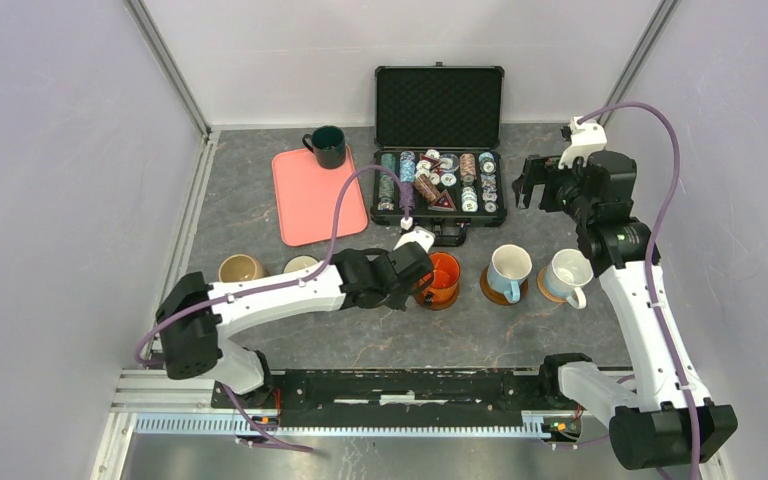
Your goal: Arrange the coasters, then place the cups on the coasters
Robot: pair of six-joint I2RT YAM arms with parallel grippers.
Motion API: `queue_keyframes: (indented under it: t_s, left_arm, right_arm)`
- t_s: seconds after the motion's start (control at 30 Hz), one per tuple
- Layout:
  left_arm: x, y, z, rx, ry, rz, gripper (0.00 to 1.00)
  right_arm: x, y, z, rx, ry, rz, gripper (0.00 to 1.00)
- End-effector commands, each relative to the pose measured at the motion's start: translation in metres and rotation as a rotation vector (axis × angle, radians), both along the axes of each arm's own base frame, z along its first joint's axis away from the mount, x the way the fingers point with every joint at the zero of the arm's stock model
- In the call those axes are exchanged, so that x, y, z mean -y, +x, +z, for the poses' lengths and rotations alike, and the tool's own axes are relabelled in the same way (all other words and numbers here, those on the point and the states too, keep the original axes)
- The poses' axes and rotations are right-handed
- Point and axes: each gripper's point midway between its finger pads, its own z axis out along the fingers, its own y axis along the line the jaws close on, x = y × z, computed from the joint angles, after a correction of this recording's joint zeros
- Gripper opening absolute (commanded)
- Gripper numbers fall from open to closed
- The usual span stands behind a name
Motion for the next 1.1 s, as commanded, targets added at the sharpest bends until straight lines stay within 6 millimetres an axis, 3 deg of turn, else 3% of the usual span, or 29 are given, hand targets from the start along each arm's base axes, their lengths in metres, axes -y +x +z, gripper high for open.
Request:
queue_keyframes:
  t_s: [0.0,0.3,0.6,0.9,0.97,1.07]
  left_arm:
    - [0.006,0.009,-0.007,0.005,0.024,-0.014,0.24]
    - [0.040,0.020,-0.021,-0.004,0.005,-0.017,0.24]
    - [0.061,0.015,-0.029,-0.037,-0.026,-0.040,0.49]
    - [0.057,0.012,-0.027,-0.038,-0.014,-0.039,0.58]
    - [0.052,0.012,-0.022,-0.034,-0.012,-0.039,0.62]
    - [0.043,0.009,-0.006,-0.046,-0.036,-0.093,0.77]
  right_arm:
    - [-0.002,0.000,0.006,0.034,0.025,0.008,0.98]
    - [-0.003,0.002,0.005,0.030,0.022,0.013,0.98]
    - [-0.003,0.004,0.005,0.030,0.013,0.018,0.98]
    - [-0.003,0.008,0.005,0.025,0.012,0.020,0.98]
    - [-0.004,0.010,0.005,0.025,0.012,0.021,0.98]
    - [-0.006,0.013,0.004,0.022,0.016,0.031,0.98]
